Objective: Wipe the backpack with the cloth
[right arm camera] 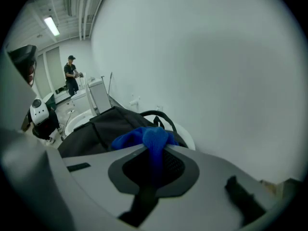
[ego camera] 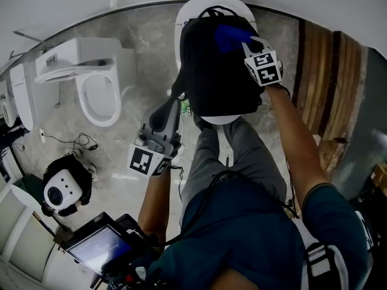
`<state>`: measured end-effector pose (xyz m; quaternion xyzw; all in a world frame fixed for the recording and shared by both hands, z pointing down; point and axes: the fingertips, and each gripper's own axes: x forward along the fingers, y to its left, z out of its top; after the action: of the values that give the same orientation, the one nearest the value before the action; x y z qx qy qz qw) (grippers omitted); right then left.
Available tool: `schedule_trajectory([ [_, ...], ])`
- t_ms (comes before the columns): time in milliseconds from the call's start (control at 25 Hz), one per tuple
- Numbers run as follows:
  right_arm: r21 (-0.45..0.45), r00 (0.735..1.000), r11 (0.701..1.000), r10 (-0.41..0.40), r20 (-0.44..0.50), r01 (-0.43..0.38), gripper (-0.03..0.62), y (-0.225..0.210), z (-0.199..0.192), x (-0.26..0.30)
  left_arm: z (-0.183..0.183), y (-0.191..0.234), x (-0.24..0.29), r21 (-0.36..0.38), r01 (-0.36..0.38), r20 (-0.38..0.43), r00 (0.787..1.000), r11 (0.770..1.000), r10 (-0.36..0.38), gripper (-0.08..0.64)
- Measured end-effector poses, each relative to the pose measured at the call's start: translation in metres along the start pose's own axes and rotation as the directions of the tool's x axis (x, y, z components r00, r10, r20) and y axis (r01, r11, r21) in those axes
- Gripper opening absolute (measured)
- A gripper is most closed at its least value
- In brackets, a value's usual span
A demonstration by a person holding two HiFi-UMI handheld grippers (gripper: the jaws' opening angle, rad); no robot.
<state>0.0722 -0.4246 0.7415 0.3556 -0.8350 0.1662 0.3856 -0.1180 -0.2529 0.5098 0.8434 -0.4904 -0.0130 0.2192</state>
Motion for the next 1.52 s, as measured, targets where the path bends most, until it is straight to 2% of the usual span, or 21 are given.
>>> schedule_trajectory([
  [80,0.121,1.000,0.993,-0.011,0.000,0.011,0.023,0.007,-0.029,-0.022,0.003,-0.002,0.002,0.011,0.008,-0.002,1.000,1.000,-0.008,0.003],
  [120,0.206,1.000,0.979,-0.013,0.012,0.010,0.023,0.012,-0.043,-0.032,0.005,-0.004,0.003,0.016,0.013,-0.002,1.000,1.000,-0.013,0.003],
  [200,0.370,0.999,0.929,-0.020,0.046,0.001,0.023,0.022,-0.065,-0.049,0.009,-0.008,0.004,0.023,0.027,0.002,1.000,0.999,-0.027,0.003],
  [320,0.544,0.997,0.839,-0.026,0.071,-0.017,0.023,0.041,-0.088,-0.067,0.018,-0.013,0.003,0.032,0.050,0.003,0.999,0.998,-0.050,0.003],
  [400,0.600,0.998,0.800,-0.025,0.061,-0.016,0.023,0.053,-0.104,-0.075,0.025,-0.019,0.000,0.041,0.070,0.005,0.998,0.997,-0.070,0.003],
  [600,0.668,1.000,0.745,-0.009,0.012,-0.001,0.023,0.081,-0.141,-0.087,0.043,-0.042,-0.011,0.076,0.116,0.012,0.993,0.990,-0.117,0.003],
  [680,0.671,1.000,0.741,0.004,-0.026,0.014,0.023,0.095,-0.161,-0.090,0.046,-0.051,-0.019,0.084,0.132,0.008,0.991,0.988,-0.133,0.003],
  [920,0.649,0.982,0.759,0.080,-0.169,0.049,0.023,0.134,-0.220,-0.098,0.048,-0.074,-0.040,0.103,0.168,-0.009,0.986,0.980,-0.168,0.003],
  [1080,0.669,0.958,0.742,0.156,-0.239,0.046,0.023,0.160,-0.257,-0.099,0.041,-0.081,-0.052,0.110,0.182,-0.034,0.983,0.977,-0.179,0.003],
  [1240,0.690,0.942,0.722,0.192,-0.277,0.056,0.023,0.175,-0.281,-0.094,0.036,-0.083,-0.066,0.123,0.195,-0.061,0.980,0.973,-0.188,0.003],
  [1360,0.672,0.961,0.739,0.150,-0.233,0.047,0.023,0.177,-0.265,-0.106,0.039,-0.091,-0.081,0.137,0.209,-0.065,0.977,0.968,-0.202,0.003],
  [1520,0.635,0.996,0.772,0.077,-0.048,-0.029,0.023,0.170,-0.209,-0.135,0.058,-0.107,-0.095,0.166,0.234,-0.022,0.972,0.958,-0.233,0.003],
])
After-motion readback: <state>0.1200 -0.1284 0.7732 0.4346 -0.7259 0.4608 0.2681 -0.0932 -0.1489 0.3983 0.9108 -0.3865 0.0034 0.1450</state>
